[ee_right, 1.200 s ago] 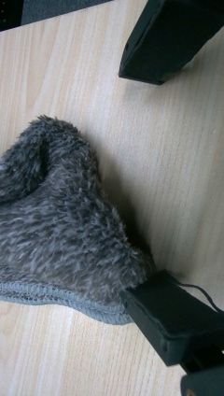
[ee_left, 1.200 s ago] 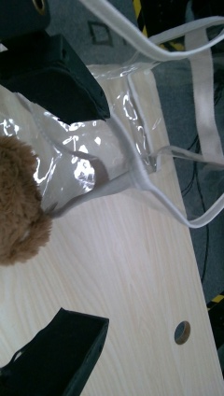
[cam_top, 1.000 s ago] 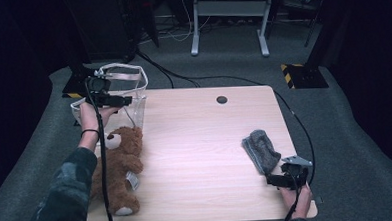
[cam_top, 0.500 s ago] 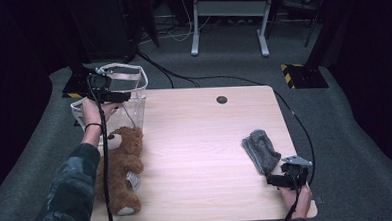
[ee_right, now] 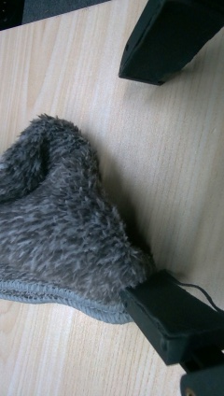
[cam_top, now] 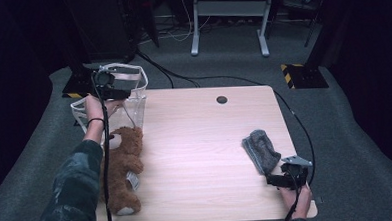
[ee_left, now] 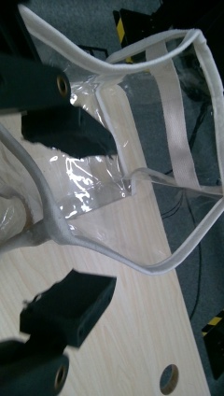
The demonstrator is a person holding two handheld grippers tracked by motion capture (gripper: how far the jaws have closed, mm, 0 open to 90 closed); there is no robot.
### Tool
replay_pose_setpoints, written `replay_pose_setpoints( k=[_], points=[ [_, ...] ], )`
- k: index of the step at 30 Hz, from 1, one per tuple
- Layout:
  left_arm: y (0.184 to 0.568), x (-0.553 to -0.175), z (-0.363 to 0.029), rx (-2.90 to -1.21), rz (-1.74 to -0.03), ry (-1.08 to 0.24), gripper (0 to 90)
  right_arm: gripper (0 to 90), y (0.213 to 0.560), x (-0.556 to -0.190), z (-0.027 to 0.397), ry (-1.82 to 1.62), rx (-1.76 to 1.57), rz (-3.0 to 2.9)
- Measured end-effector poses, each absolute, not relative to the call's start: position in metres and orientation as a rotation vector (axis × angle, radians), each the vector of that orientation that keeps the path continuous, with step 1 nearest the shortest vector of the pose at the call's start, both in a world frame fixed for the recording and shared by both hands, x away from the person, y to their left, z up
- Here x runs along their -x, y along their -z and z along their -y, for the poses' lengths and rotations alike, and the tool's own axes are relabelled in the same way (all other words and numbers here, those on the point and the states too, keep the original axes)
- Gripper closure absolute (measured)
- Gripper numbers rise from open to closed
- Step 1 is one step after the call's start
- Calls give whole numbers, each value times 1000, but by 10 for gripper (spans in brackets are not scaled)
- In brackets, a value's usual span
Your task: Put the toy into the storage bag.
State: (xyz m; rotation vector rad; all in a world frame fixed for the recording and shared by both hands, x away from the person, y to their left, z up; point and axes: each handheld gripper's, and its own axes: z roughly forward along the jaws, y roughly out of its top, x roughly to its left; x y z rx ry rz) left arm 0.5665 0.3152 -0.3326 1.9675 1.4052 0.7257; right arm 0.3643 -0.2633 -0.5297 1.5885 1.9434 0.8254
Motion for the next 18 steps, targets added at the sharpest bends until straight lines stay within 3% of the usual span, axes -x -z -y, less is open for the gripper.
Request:
replay_pose_setpoints(
  k=[9, 13, 18],
  points=[
    [343, -570, -310, -2024, -1393, -730, 562, 13, 530, -364, 263, -825, -1587, -1944],
    [346, -571, -309, -2017, -1362, -705, 717, 13, 530, -364, 263, -824, -1587, -1943],
    [348, -572, -307, -1997, -1335, -712, 774, 13, 530, -364, 263, -824, -1584, -1942]
  ],
)
